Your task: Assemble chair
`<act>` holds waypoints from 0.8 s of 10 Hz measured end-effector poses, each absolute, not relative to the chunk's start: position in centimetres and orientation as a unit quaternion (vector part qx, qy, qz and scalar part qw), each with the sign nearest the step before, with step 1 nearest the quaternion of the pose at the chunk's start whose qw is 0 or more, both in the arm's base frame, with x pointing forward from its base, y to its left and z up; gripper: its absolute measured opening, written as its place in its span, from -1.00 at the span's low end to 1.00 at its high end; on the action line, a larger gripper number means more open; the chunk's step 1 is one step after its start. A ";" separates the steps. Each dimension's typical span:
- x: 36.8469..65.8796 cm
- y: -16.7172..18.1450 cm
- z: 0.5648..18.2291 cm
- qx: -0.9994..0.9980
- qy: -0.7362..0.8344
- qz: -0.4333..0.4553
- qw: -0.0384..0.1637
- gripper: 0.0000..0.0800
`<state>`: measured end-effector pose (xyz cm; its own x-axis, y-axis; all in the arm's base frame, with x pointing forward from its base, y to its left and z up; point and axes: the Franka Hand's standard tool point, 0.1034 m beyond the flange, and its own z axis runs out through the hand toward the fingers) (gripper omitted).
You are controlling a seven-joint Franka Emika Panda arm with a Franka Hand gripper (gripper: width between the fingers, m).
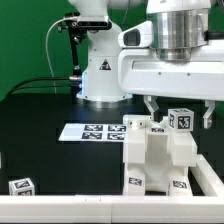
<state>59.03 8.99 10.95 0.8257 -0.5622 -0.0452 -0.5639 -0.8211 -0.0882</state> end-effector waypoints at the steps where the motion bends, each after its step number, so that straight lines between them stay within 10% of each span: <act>1: 59.0 9.0 11.0 -0.971 0.236 0.005 0.046 0.62; 6: 59.3 9.0 10.9 -0.985 0.167 -0.014 0.037 0.38; 8: 59.4 9.5 11.0 -0.959 0.282 -0.011 0.038 -0.34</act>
Offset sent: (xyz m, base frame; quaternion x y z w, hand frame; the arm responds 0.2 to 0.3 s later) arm 0.0000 0.0000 0.0000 0.0000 0.0000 0.0650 0.9979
